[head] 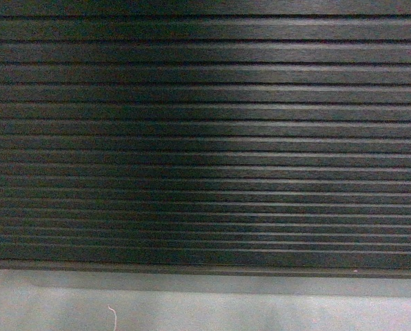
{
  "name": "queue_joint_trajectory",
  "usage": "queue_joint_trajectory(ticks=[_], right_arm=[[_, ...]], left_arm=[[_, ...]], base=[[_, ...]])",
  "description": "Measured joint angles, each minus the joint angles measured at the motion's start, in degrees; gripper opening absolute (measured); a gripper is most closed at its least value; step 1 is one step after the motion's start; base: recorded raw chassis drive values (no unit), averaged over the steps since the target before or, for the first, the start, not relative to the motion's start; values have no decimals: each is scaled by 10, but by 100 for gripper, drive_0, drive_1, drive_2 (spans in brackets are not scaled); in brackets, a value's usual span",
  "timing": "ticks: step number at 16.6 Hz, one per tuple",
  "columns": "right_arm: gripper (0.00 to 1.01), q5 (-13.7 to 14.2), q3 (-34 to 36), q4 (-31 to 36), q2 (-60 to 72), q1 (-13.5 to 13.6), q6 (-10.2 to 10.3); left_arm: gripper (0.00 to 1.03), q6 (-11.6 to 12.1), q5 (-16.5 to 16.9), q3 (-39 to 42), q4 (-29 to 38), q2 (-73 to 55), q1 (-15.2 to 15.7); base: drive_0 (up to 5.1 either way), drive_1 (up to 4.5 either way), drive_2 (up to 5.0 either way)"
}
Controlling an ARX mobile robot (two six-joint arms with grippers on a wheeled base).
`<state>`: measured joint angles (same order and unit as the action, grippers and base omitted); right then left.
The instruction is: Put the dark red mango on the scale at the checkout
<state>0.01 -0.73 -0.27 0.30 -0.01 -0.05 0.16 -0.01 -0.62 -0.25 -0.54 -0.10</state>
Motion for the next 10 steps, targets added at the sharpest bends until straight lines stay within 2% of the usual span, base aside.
queue_joint_trajectory(ticks=[10], right_arm=[[98, 0, 0, 0, 0, 0, 0]], left_arm=[[98, 0, 0, 0, 0, 0, 0]], base=[[0, 0, 0]])
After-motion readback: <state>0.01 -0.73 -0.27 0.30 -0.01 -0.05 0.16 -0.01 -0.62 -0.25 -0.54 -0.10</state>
